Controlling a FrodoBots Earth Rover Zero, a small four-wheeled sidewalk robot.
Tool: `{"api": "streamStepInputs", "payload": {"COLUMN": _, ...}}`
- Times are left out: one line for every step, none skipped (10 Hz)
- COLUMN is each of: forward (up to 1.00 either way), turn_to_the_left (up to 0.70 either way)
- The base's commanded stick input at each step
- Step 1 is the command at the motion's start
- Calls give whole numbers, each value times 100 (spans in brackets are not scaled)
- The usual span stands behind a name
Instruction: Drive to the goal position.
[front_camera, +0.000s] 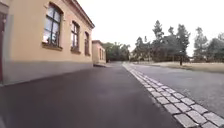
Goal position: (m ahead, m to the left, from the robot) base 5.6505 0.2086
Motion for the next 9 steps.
{"api": "streamStepInputs", "payload": {"forward": 70, "turn_to_the_left": 0}}
{"api": "streamStepInputs", "payload": {"forward": 70, "turn_to_the_left": 0}}
{"api": "streamStepInputs", "payload": {"forward": 70, "turn_to_the_left": 0}}
{"api": "streamStepInputs", "payload": {"forward": 70, "turn_to_the_left": 0}}
{"api": "streamStepInputs", "payload": {"forward": 70, "turn_to_the_left": 0}}
{"api": "streamStepInputs", "payload": {"forward": 70, "turn_to_the_left": 0}}
{"api": "streamStepInputs", "payload": {"forward": 70, "turn_to_the_left": 0}}
{"api": "streamStepInputs", "payload": {"forward": 70, "turn_to_the_left": 0}}
{"api": "streamStepInputs", "payload": {"forward": 70, "turn_to_the_left": -3}}
